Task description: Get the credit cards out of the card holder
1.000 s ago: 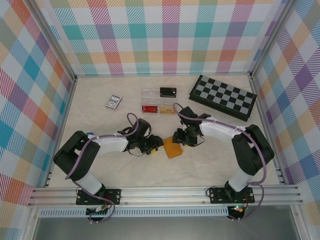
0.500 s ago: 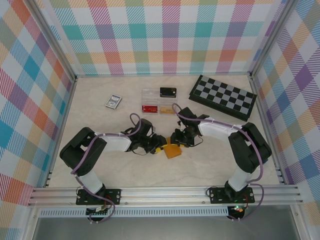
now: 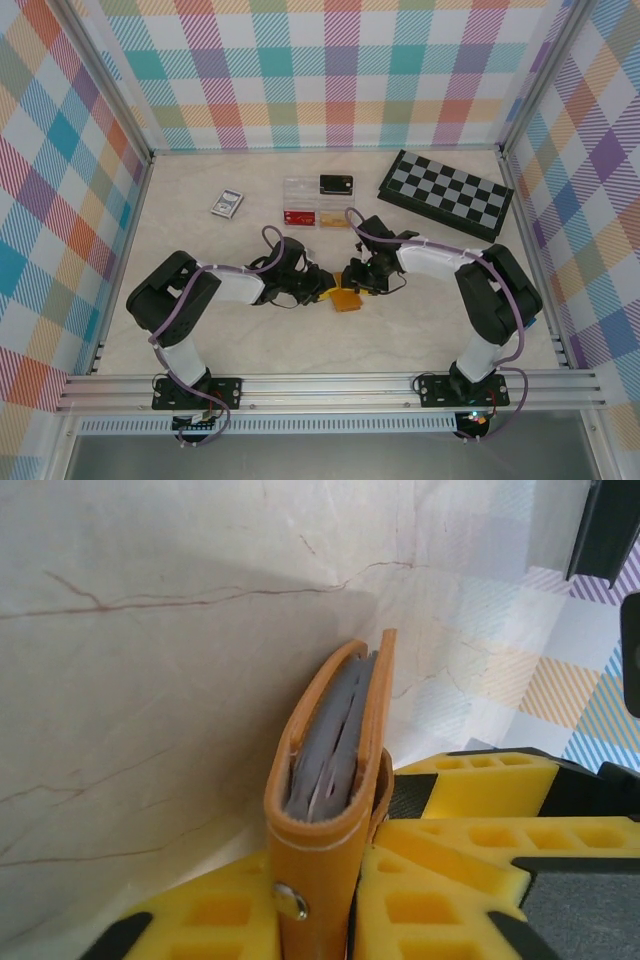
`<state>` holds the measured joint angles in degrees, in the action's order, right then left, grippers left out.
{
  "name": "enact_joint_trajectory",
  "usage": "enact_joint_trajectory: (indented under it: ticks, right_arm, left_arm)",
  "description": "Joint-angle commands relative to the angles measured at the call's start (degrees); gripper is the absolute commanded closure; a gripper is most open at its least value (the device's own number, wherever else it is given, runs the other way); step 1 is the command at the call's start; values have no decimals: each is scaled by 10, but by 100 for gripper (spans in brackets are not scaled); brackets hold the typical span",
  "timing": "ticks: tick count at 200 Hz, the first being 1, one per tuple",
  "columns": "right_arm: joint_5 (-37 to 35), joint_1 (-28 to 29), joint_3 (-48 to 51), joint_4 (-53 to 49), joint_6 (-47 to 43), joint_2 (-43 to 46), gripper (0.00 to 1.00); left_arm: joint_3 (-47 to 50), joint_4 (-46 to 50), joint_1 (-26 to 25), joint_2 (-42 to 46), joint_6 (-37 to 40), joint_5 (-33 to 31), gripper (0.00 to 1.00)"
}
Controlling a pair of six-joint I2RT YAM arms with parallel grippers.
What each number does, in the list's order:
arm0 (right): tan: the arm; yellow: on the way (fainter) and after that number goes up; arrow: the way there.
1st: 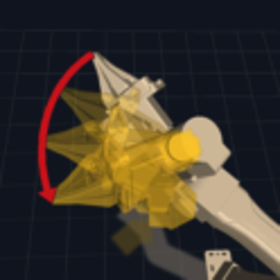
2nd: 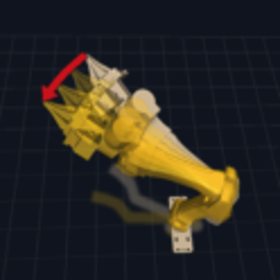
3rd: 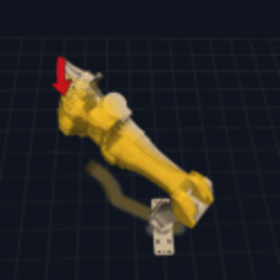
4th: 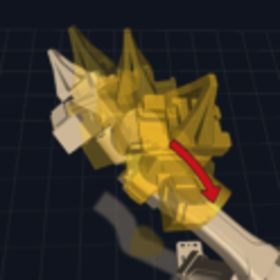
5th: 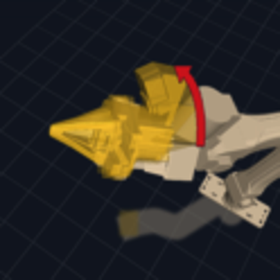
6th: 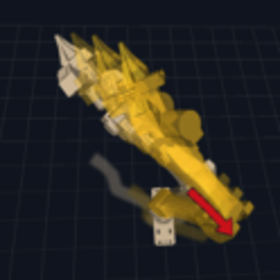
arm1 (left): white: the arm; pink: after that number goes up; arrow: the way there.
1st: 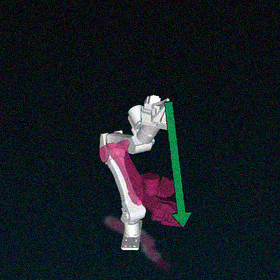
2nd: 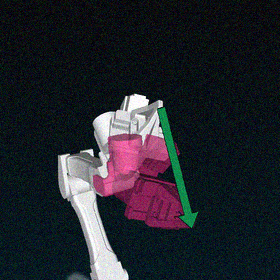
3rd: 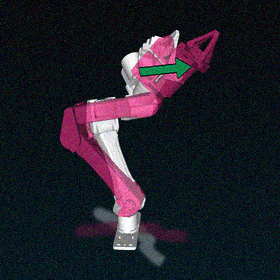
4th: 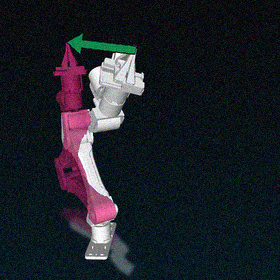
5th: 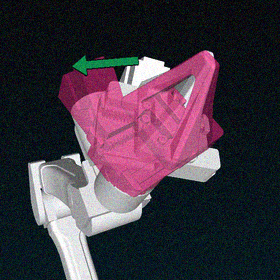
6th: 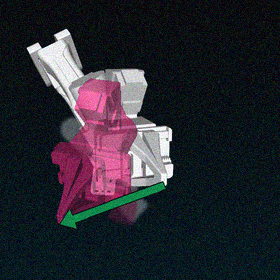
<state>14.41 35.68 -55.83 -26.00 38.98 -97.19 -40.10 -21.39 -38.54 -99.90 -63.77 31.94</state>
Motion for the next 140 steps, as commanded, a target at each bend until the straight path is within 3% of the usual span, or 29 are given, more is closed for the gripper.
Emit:
enact_joint_trajectory:
  ticks: [1, 45, 140]
  right_arm:
    - [-75, 12, 13, -26, -15, 37, 59]
    - [-93, 23, 4, -48, -65, 53, 53]
    - [-124, 56, -38, -60, -63, -8, 53]
  left_arm:
    - [2, 2, -6, 8, 4, 4, 91]
    - [-9, 25, -6, 11, 15, 2, 100]
    - [-16, 45, -7, 13, 12, -6, 100]
